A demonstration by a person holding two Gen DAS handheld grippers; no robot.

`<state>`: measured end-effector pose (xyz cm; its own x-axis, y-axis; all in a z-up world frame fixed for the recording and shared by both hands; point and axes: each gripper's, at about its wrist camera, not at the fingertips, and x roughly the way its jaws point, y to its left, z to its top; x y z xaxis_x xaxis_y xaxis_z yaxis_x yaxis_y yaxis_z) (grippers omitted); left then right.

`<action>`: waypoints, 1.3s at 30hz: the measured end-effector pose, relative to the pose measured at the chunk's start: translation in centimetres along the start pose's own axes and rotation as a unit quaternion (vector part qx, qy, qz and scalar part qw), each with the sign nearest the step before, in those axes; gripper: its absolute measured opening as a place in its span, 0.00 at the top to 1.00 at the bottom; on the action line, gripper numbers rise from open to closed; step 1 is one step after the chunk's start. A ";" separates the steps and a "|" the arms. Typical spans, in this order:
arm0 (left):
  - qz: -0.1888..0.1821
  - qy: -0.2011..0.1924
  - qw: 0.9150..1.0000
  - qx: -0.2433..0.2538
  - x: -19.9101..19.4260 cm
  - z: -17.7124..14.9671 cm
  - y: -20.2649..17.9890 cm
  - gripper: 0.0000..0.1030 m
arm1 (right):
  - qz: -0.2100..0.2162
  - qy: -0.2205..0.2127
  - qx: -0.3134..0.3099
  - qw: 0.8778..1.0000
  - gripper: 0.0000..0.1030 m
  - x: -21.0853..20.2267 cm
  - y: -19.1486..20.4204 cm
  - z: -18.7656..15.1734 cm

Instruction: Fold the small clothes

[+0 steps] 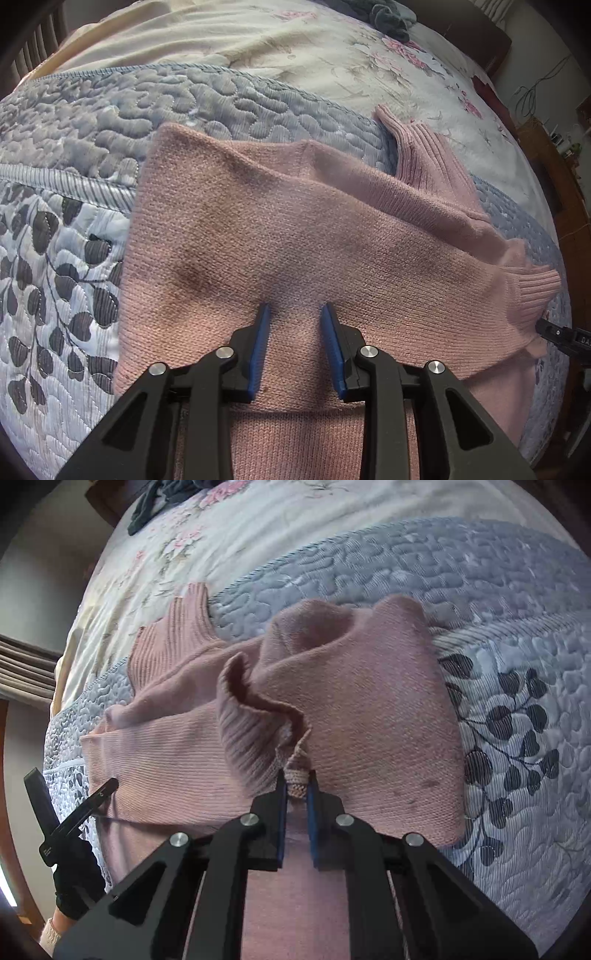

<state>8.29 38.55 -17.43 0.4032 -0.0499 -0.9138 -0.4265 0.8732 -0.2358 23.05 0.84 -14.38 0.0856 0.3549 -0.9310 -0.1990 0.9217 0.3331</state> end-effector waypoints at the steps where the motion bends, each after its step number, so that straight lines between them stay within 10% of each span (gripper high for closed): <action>1: 0.002 -0.001 1.000 0.002 0.0 0.0 0.0 0.71 | -0.004 0.007 0.006 1.000 0.90 0.6 -0.5 -0.2; 6: 0.012 0.003 1.000 0.004 0.0 0.1 -0.3 0.69 | -0.002 0.024 0.007 1.000 0.86 1.2 -1.4 -1.5; 12: 0.019 -0.020 0.999 0.025 -1.5 0.9 -2.6 0.62 | 0.001 -0.006 -0.008 1.000 0.52 -0.5 -0.5 0.8; 17: 0.019 -0.010 0.999 0.033 -0.3 1.5 -3.8 0.61 | -0.006 0.005 -0.017 1.000 0.61 1.8 0.0 3.7; 19: 0.026 -0.005 0.999 0.032 0.4 1.5 -3.6 0.61 | -0.014 0.008 -0.031 0.999 0.82 2.3 0.3 4.0; 28: 0.026 0.000 0.998 0.051 1.3 1.2 -2.9 0.58 | -0.030 0.024 -0.036 0.999 0.89 3.4 -0.4 3.4; 33: 0.040 0.016 0.998 0.055 0.5 2.0 -3.6 0.60 | -0.036 0.033 -0.055 0.997 0.82 1.5 0.0 4.5; 39: -0.013 -0.035 0.996 0.081 -2.5 7.7 -6.9 0.47 | 0.051 -0.015 -0.092 0.994 0.61 -1.5 4.3 9.2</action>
<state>16.48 36.37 -11.02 0.4707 -0.0437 -0.8812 -0.2812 0.9393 -0.1968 31.09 5.71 -10.21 0.0835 0.4515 -0.8884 -0.3835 0.8374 0.3895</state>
